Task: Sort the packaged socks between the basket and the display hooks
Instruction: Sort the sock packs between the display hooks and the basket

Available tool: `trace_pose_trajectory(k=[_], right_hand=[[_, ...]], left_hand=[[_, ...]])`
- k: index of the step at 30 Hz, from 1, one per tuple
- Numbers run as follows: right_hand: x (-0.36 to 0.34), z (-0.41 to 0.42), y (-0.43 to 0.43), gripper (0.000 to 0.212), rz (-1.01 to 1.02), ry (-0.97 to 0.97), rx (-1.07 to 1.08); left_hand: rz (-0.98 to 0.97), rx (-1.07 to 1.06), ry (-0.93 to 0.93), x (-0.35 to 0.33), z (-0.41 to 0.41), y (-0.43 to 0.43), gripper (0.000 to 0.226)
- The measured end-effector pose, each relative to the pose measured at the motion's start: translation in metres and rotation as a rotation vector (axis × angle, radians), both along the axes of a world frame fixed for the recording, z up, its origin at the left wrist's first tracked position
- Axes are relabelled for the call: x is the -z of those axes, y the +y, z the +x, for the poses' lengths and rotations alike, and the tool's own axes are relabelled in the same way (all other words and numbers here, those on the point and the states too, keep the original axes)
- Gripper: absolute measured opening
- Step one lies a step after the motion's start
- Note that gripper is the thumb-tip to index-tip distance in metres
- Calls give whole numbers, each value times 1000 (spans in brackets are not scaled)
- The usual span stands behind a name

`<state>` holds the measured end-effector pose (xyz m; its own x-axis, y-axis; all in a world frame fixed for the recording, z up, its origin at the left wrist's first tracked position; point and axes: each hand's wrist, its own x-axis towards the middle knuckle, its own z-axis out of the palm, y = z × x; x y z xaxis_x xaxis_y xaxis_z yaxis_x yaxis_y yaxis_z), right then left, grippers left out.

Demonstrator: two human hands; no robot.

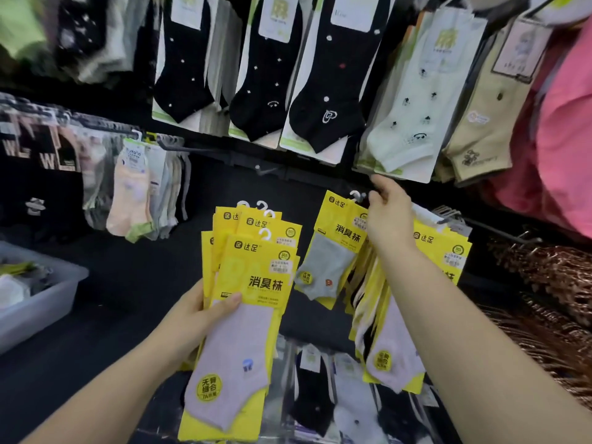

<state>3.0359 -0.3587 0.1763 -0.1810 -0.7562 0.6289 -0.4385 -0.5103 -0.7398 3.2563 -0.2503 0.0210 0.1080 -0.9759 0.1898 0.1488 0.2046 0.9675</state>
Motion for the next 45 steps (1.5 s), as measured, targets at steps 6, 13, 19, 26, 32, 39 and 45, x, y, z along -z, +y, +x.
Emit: trace_pose_trajectory(k=[6,13,19,26,32,39,45], right_hand=[[62,23,60,35,-65,157,-196],[72,30,58,26,270,191,-358],[75,13,45,20,380,-114,-500],[53,-3,26,12,120,-188,-137],[17,5,-15,17,51,-64,-7],[8,4,-48,21,187,-9,63],[37,12,-2,49,-34,114,75]], left_hand=[[3,76,97,5,-26,3,42],[18,28,112,16,-45,3,46],[51,-51,84,22,-42,-1,56],[2,-241,5,19,-26,-10,41],[22,-334,-88,23,0,-12,28],[0,-321,-145,13,4,-8,21],[-11,-252,-121,1,-5,-4,37]])
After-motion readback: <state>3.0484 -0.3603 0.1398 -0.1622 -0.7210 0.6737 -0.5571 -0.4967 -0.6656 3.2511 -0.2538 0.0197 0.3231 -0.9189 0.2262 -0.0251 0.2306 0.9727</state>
